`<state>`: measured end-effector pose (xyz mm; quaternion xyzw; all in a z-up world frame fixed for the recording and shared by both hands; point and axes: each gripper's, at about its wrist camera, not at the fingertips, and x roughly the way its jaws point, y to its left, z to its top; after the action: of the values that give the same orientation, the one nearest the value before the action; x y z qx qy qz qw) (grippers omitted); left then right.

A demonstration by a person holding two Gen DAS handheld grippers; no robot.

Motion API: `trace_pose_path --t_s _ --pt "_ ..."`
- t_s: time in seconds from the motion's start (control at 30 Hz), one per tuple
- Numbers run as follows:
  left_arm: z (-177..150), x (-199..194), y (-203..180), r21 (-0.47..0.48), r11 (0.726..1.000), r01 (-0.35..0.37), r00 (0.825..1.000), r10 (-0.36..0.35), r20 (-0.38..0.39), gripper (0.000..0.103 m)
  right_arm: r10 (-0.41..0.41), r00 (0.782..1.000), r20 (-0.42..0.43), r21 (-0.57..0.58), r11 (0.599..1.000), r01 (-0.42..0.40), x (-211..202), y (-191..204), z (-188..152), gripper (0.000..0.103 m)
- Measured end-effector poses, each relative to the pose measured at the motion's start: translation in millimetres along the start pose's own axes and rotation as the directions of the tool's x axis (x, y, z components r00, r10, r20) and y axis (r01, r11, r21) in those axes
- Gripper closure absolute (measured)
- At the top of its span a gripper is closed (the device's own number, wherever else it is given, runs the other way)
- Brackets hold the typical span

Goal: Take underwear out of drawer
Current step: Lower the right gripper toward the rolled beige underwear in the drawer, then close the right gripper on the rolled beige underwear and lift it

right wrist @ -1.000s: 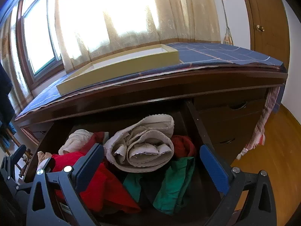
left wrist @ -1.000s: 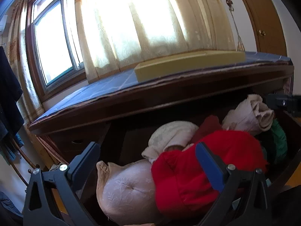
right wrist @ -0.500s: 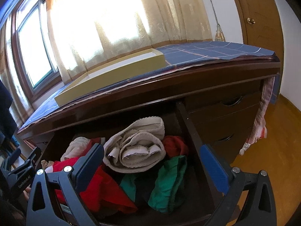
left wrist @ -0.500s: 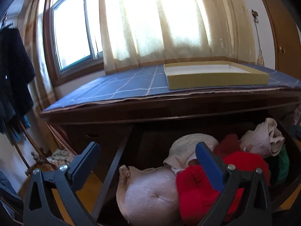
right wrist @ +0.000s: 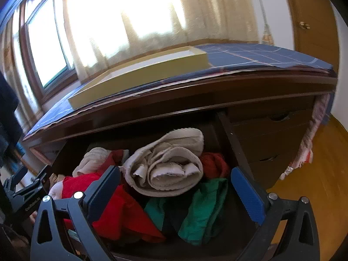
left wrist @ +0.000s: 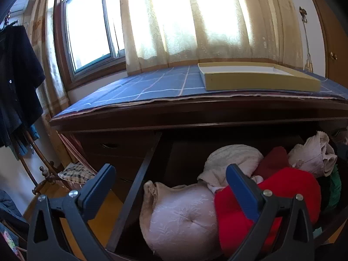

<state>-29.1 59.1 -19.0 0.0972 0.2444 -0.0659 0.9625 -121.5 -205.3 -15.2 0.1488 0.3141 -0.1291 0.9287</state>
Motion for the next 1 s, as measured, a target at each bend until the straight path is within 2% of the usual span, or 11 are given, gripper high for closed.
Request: trace_pose_path --t_s 0.07,0.17,0.4,0.5,0.57,0.6,0.73,0.8,0.83,0.93,1.0 --pt "0.6 -0.7 -1.2 0.007 1.000 -0.012 1.000 0.012 0.007 0.000 0.050 0.993 -0.103 -0.004 0.999 -0.050 14.1 2.2 9.7 0.000" --pt "0.8 -1.5 -3.7 0.016 1.000 -0.019 1.000 0.019 0.018 0.000 0.088 0.974 -0.207 0.013 0.996 -0.088 34.0 5.7 17.5 0.000" --pt "4.2 2.0 -4.3 0.006 1.000 0.017 1.000 -0.017 0.019 0.000 0.031 0.957 -0.287 -0.054 0.997 -0.048 71.7 18.9 29.6 0.000" --pt "2.1 9.5 -9.1 0.016 1.000 0.012 1.000 -0.012 -0.022 0.000 0.019 0.928 -0.373 -0.061 0.997 -0.045 92.7 21.4 30.5 0.000" --pt "-1.2 15.0 -9.6 0.006 0.999 0.037 0.998 -0.037 -0.052 0.000 0.008 0.912 -0.409 -0.057 0.998 -0.034 102.2 22.1 31.8 0.000" --pt "-1.4 16.0 -8.8 0.001 0.999 0.040 0.998 -0.040 -0.058 0.000 0.002 0.908 -0.418 -0.055 0.998 -0.027 105.4 22.2 32.1 0.000" --pt "-1.8 17.7 -5.6 -0.026 0.999 0.043 0.997 -0.044 -0.069 0.000 -0.014 0.868 -0.496 -0.090 0.995 -0.035 120.4 29.1 27.7 0.001" --pt "-2.6 17.2 -6.0 -0.025 0.999 0.037 0.997 -0.039 -0.068 0.000 -0.011 0.867 -0.498 -0.098 0.994 -0.044 120.8 31.0 27.0 0.002" --pt "-3.0 16.7 -6.8 -0.020 0.999 0.031 0.997 -0.033 -0.065 0.000 -0.006 0.870 -0.494 -0.101 0.994 -0.050 120.0 31.8 26.7 0.007" --pt "-3.1 16.5 -9.2 0.000 1.000 0.008 0.998 -0.008 -0.060 0.000 0.012 0.867 -0.498 -0.105 0.992 -0.074 117.9 33.0 22.2 0.037" --pt "-3.4 16.4 -8.9 -0.001 1.000 0.001 0.998 -0.001 -0.058 0.000 0.027 0.871 -0.491 -0.104 0.990 -0.090 115.1 33.5 18.6 0.046"
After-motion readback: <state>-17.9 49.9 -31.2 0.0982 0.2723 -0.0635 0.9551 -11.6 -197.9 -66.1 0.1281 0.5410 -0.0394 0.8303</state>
